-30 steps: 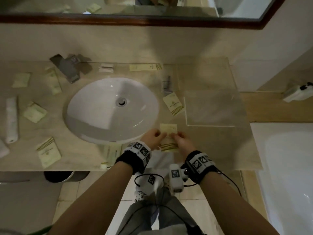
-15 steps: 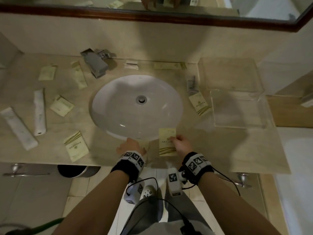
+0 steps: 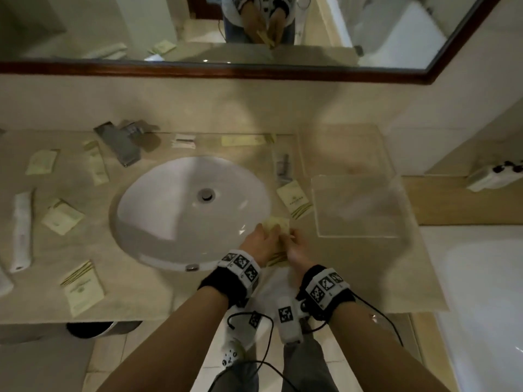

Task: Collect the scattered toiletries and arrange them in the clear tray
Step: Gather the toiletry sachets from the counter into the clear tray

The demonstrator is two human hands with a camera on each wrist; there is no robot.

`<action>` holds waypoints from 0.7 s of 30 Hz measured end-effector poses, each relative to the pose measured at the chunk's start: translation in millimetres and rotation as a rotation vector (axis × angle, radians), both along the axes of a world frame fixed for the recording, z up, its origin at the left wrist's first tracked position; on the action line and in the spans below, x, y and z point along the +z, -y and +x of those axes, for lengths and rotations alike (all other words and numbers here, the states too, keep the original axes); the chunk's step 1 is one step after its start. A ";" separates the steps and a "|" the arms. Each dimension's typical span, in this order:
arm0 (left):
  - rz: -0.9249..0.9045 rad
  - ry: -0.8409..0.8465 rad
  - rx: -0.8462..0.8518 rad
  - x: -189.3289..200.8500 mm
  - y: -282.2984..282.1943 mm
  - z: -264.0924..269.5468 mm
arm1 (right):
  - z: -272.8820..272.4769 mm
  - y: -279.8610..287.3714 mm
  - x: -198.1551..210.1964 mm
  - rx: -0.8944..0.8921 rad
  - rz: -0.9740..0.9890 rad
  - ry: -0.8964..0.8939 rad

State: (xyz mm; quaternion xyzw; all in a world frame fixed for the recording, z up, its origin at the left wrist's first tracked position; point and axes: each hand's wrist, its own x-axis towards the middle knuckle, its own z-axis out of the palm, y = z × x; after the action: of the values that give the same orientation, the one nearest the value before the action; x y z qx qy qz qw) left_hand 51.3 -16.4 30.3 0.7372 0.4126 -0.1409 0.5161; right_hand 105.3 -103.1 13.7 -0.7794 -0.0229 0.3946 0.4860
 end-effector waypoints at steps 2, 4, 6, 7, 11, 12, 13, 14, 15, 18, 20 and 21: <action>0.003 0.012 -0.094 -0.5 18.9 35.9 | 25.9 15.1 1.0 0.009 0.014 0.053; 0.000 0.070 -0.145 -1.7 41.3 77.8 | 60.6 37.3 0.8 -0.039 0.023 0.089; -0.005 0.069 -0.146 -2.3 62.8 122.2 | 105.2 64.0 -0.5 -0.124 -0.024 0.155; 0.006 0.029 -0.140 -3.6 74.2 143.8 | 129.2 79.1 -1.9 -0.173 -0.058 0.194; 0.044 -0.066 -0.154 -16.8 108.5 214.1 | 217.4 120.1 -18.7 -0.190 -0.252 0.310; 0.051 -0.085 -0.164 -20.1 113.2 225.6 | 233.4 124.0 -23.6 -0.172 -0.325 0.335; 0.065 -0.081 -0.157 -23.5 116.4 234.4 | 246.5 126.8 -27.8 -0.160 -0.400 0.368; 0.091 -0.065 -0.141 -28.5 116.6 240.4 | 255.7 128.3 -29.0 -0.144 -0.460 0.407; 0.133 -0.048 -0.119 -32.5 114.4 243.4 | 262.5 129.1 -30.7 -0.120 -0.492 0.460; 0.262 -0.033 0.061 -34.7 93.8 238.0 | 266.6 129.8 -33.3 -0.034 -0.493 0.552; 0.357 -0.004 0.228 -32.4 70.7 227.8 | 262.8 126.8 -35.0 0.020 -0.454 0.576; 0.393 0.018 0.299 -32.3 57.6 221.0 | 259.6 123.3 -36.1 0.054 -0.428 0.582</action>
State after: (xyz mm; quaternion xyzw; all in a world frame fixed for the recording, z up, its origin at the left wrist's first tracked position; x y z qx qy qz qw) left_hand 272.4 -74.0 -2.0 0.7554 0.5321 0.0266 0.3815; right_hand 364.9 -226.4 -22.4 -0.9423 -0.0978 0.1650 0.2745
